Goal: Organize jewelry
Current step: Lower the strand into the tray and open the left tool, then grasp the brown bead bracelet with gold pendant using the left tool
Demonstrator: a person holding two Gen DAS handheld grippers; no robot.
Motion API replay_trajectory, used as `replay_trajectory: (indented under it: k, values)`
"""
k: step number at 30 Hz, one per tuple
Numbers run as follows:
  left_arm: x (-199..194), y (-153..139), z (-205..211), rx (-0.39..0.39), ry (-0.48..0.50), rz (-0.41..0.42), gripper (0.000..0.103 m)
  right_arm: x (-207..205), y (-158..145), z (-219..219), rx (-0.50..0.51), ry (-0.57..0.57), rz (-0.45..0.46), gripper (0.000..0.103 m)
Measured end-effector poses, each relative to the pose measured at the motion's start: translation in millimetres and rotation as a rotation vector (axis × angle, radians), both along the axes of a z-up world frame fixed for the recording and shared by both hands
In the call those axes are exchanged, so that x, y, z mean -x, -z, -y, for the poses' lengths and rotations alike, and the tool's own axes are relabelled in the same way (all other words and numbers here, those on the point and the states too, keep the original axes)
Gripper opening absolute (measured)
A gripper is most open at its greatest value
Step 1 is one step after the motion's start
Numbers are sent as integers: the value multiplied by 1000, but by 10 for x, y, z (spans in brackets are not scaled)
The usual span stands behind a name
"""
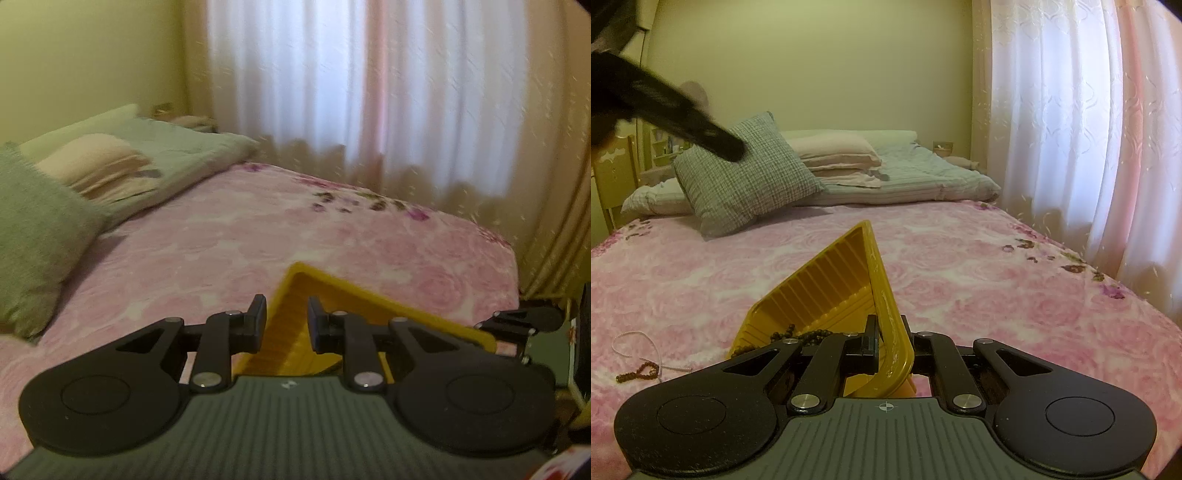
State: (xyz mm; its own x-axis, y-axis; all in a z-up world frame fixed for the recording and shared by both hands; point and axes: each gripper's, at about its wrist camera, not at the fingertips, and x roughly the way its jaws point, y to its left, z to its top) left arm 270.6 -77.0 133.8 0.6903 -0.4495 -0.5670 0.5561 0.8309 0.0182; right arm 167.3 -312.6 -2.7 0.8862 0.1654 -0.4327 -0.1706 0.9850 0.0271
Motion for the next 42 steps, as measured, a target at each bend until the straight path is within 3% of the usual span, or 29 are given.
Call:
replay_trajectory:
  k: [2,8,15,22,27,37,42]
  values:
    - [93,-2,-251,13,-43,5,27,-3,0,1,0,1,0,8]
    - [438,258,-948,7,-217,0,28,5,-4,9,-1,1,1,8]
    - [922,851,-1418,-23,-379,-36,28,15,-10,7,4,-1,3,8]
    - [1168,1499,-1434,-56,-394,-120,28,25,-13,-11,11,-2,4,8]
    - [1267,1781,-1310,-96,-356,-148,28,28,-11,-20,15,-2,3,8]
    - [1114,2016,-1287,-82,-361,-197,19,22,-6,-18,18,1,0,8]
    - [1084,2062,-1304,-75,-361,-206,19,21,6,-8,22,4,-1,8]
